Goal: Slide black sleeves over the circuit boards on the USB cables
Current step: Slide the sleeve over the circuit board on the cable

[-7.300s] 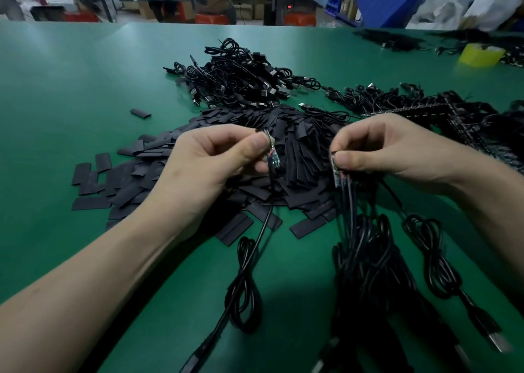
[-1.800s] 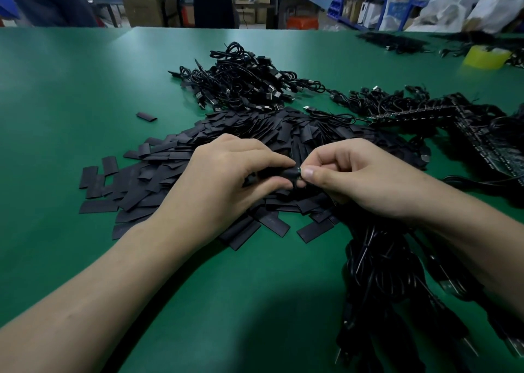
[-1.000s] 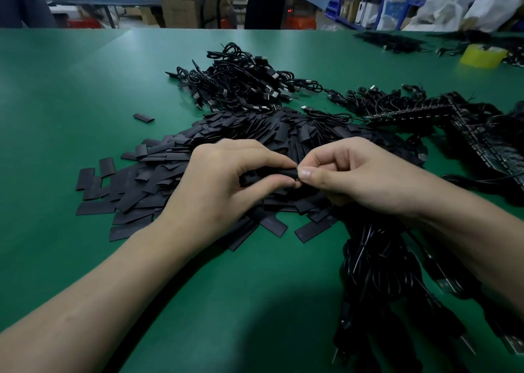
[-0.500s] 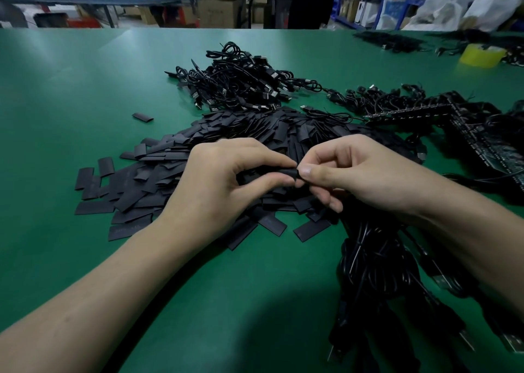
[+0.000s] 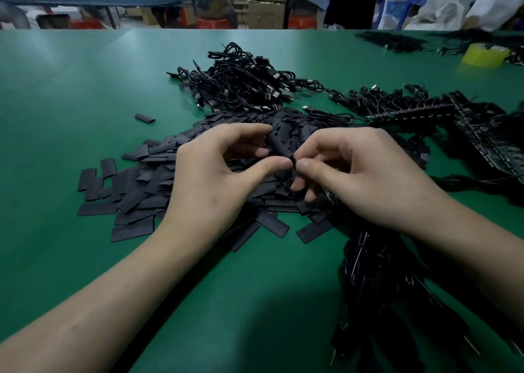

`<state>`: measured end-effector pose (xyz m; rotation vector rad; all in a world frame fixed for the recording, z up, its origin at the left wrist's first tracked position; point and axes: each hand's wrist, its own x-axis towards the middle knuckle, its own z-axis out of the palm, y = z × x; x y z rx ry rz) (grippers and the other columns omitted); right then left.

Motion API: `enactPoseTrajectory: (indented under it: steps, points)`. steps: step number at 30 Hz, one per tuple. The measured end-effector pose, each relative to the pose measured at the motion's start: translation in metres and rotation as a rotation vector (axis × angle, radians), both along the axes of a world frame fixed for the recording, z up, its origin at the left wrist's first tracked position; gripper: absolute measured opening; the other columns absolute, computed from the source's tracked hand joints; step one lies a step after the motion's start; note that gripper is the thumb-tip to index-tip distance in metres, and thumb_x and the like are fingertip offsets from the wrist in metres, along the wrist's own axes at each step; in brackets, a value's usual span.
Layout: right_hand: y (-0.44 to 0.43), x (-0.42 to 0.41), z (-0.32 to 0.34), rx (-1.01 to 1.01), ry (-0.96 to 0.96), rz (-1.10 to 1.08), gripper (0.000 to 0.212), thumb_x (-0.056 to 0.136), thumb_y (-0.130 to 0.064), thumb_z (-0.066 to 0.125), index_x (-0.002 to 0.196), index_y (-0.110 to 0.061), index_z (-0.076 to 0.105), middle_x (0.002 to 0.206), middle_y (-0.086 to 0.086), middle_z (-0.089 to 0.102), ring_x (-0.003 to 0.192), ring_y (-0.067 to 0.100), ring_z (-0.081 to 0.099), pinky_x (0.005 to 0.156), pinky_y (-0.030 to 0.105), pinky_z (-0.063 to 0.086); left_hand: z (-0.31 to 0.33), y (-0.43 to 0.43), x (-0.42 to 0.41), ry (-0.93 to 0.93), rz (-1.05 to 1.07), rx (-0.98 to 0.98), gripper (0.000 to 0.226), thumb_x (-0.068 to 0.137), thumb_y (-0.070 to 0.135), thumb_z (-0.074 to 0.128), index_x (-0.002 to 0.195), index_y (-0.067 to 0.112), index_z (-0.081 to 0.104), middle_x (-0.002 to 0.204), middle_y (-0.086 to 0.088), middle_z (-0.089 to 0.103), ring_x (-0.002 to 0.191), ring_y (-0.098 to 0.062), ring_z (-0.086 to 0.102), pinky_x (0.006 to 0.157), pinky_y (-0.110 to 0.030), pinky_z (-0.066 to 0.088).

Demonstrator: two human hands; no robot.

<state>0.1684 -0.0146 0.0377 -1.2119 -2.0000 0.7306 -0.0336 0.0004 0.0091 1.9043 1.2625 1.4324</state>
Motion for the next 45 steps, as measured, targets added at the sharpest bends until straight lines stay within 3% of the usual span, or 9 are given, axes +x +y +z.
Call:
enactPoseTrajectory:
  steps: [7,12,19,21,26,29,34,40,45]
  points:
    - [-0.003,-0.002,-0.002,0.221,-0.23,-0.047,0.013,0.098,-0.017,0.063,0.095,-0.026,0.072,0.073,-0.015,0.072,0.071,0.0,0.071,0.063,0.017,0.051,-0.003,0.002,0.0,-0.06,-0.071,-0.086,0.055,0.069,0.036,0.09,0.119,0.02,0.075,0.097,0.005,0.077,0.094,-0.003,0.073,0.091,-0.025,0.058]
    - [-0.002,0.0,-0.001,0.197,-0.137,-0.06,0.013,0.096,-0.016,0.067,0.096,-0.027,0.074,0.076,-0.018,0.074,0.07,0.0,0.072,0.065,0.025,0.054,-0.002,0.001,-0.001,-0.026,-0.086,-0.008,0.044,0.077,0.024,0.091,0.117,0.018,0.075,0.101,0.007,0.076,0.096,-0.005,0.073,0.091,-0.019,0.055]
    - [-0.001,0.0,0.002,0.217,-0.141,-0.076,0.01,0.094,-0.023,0.07,0.097,-0.031,0.076,0.079,-0.018,0.075,0.075,-0.001,0.071,0.069,0.036,0.058,-0.004,0.004,-0.004,0.034,-0.089,0.043,0.043,0.079,0.031,0.088,0.119,0.022,0.074,0.107,0.009,0.075,0.104,-0.009,0.072,0.096,-0.028,0.056]
    - [0.0,0.002,0.002,0.181,-0.17,-0.062,0.009,0.092,-0.035,0.067,0.096,-0.036,0.075,0.08,-0.022,0.074,0.076,-0.002,0.07,0.068,0.03,0.056,-0.005,0.004,-0.003,0.023,-0.07,0.04,0.043,0.079,0.032,0.088,0.119,0.023,0.074,0.107,0.01,0.076,0.103,-0.009,0.072,0.095,-0.028,0.056]
    - [0.005,0.015,0.011,0.194,-0.475,-0.07,0.041,0.079,-0.069,0.054,0.097,-0.038,0.074,0.081,-0.026,0.065,0.087,-0.008,0.059,0.072,0.015,0.044,-0.003,0.009,-0.007,-0.187,0.025,-0.028,0.038,0.079,0.031,0.089,0.113,0.023,0.074,0.097,0.008,0.078,0.095,-0.008,0.074,0.093,-0.026,0.057]
    - [0.006,0.02,0.014,0.174,-0.498,-0.076,0.037,0.081,-0.064,0.055,0.09,-0.033,0.075,0.08,-0.021,0.064,0.086,-0.004,0.057,0.07,0.018,0.042,-0.002,0.011,-0.011,-0.283,0.084,-0.062,0.035,0.08,0.03,0.088,0.111,0.021,0.075,0.095,0.004,0.078,0.094,-0.012,0.075,0.093,-0.028,0.059]
    - [0.008,0.021,0.019,0.133,-0.379,-0.097,0.031,0.091,-0.049,0.054,0.075,-0.028,0.07,0.066,-0.012,0.068,0.059,0.0,0.06,0.056,0.014,0.039,-0.001,0.014,-0.013,-0.29,0.133,-0.086,0.05,0.082,0.036,0.086,0.126,0.018,0.071,0.107,0.007,0.077,0.1,-0.004,0.073,0.095,-0.024,0.057]
    - [0.053,0.004,0.056,0.259,-0.406,-0.232,0.03,0.102,-0.04,0.057,0.078,-0.026,0.068,0.06,-0.005,0.067,0.049,0.001,0.063,0.053,0.022,0.048,-0.003,0.013,-0.01,-0.096,0.125,-0.034,0.057,0.086,0.038,0.081,0.136,0.017,0.064,0.119,0.007,0.071,0.11,-0.001,0.066,0.101,-0.027,0.054]
    - [0.155,-0.057,0.083,0.385,-0.494,-0.285,0.035,0.103,-0.039,0.056,0.096,-0.011,0.075,0.088,0.001,0.07,0.067,0.011,0.061,0.072,0.034,0.053,-0.005,0.007,-0.007,0.154,0.071,0.036,0.045,0.088,0.045,0.075,0.126,0.023,0.069,0.115,0.014,0.069,0.108,0.001,0.064,0.098,-0.028,0.053]
